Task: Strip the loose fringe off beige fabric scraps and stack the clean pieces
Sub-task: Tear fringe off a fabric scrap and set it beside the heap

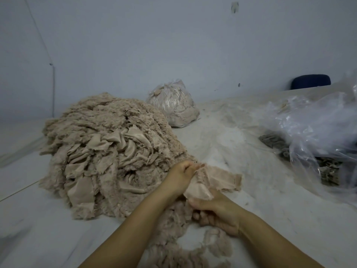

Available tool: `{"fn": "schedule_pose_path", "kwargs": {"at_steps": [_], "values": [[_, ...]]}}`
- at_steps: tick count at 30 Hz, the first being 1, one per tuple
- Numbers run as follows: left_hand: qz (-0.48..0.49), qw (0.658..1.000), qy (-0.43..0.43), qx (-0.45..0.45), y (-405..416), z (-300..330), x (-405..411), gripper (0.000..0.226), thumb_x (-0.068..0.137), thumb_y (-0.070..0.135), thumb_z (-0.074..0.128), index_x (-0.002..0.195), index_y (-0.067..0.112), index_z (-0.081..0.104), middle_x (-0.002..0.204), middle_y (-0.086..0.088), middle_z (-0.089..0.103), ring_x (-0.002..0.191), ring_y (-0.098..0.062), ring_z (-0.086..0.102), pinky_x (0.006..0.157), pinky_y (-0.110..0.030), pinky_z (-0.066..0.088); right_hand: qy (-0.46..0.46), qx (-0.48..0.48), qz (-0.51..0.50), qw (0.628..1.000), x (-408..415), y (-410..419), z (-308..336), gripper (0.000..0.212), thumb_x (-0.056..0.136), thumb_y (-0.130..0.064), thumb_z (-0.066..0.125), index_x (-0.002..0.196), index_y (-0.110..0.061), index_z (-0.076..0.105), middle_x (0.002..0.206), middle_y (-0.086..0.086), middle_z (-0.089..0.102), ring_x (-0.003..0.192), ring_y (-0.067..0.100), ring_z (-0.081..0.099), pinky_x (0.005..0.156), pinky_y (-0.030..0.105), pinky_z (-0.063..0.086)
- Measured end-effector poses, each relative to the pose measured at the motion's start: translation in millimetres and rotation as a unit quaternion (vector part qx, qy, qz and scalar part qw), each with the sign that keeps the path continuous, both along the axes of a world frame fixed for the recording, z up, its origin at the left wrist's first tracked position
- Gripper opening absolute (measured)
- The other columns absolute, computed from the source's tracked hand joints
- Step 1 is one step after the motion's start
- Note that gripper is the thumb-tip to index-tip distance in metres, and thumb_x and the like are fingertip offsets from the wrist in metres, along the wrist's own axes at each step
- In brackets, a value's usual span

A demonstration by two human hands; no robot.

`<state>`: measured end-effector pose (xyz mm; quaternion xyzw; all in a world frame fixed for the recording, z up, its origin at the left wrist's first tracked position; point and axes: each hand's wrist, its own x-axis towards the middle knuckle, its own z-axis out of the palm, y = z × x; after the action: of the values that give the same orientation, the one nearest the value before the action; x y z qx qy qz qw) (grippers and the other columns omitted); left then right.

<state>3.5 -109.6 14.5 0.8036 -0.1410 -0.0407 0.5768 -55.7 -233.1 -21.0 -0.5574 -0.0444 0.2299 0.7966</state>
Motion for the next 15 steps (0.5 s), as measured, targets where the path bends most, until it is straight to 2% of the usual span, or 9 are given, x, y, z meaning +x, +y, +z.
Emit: {"fn": "schedule_pose_path", "kwargs": {"at_steps": [3,5,7,9,13,15], "values": [[0.028,0.998,-0.05,0.017,-0.6,-3.4,6.2,0.036,0.097,0.021,0.052,0.061,0.023,0.045,0.05,0.012,0.041,0.052,-0.008,0.037,0.055,-0.028,0.031,-0.012,-0.047,-0.005,0.999,-2.5,1.8,0.0,0.008,0.075,-0.006,0.076,0.075,-0.007,0.068,0.06,0.009,0.058,0.046,0.01,0.051,0.042,0.016,0.044],[0.058,0.995,-0.074,0.018,7.7,0.2,15.6,0.036,0.096,0.017,0.051,0.061,0.021,0.043,0.053,0.01,0.038,0.054,-0.009,0.034,0.053,-0.026,0.029,-0.008,-0.063,0.014,0.998,-1.8,-1.1,1.0,0.019,0.076,-0.005,0.073,0.06,-0.014,0.07,0.057,0.007,0.06,0.046,0.008,0.055,0.043,0.015,0.047],[0.068,0.992,-0.095,0.045,16.7,2.3,23.5,0.036,0.096,0.014,0.05,0.062,0.017,0.039,0.055,0.007,0.034,0.054,-0.009,0.031,0.05,-0.025,0.024,-0.001,-0.057,0.029,0.998,-1.8,-2.9,3.9,0.006,0.072,-0.006,0.075,0.07,-0.011,0.071,0.062,0.008,0.064,0.047,0.007,0.058,0.044,0.015,0.049],[0.069,0.987,-0.112,0.089,20.3,1.4,27.8,0.035,0.097,0.013,0.049,0.064,0.015,0.037,0.057,0.004,0.032,0.054,-0.01,0.029,0.051,-0.026,0.022,-0.003,-0.061,0.041,0.997,-0.5,-6.1,3.7,0.018,0.066,-0.009,0.076,0.081,-0.003,0.069,0.066,0.009,0.067,0.047,0.007,0.058,0.044,0.015,0.049],[0.104,0.977,-0.127,0.134,25.1,3.6,36.4,0.032,0.096,0.005,0.047,0.065,0.013,0.042,0.058,0.006,0.04,0.055,-0.007,0.036,0.047,-0.015,0.027,-0.003,-0.078,0.057,0.995,0.2,-9.3,2.3,0.021,0.063,-0.004,0.075,0.079,-0.004,0.062,0.065,0.012,0.067,0.043,0.01,0.057,0.041,0.017,0.048],[0.095,0.973,-0.133,0.165,28.2,7.6,40.9,0.027,0.097,0.008,0.047,0.07,0.009,0.044,0.062,0.003,0.043,0.06,-0.014,0.039,0.048,-0.02,0.026,-0.014,-0.088,0.061,0.994,0.8,-13.1,3.5,0.019,0.065,-0.002,0.075,0.077,-0.006,0.061,0.067,0.014,0.067,0.044,0.012,0.059,0.043,0.019,0.05]]}}
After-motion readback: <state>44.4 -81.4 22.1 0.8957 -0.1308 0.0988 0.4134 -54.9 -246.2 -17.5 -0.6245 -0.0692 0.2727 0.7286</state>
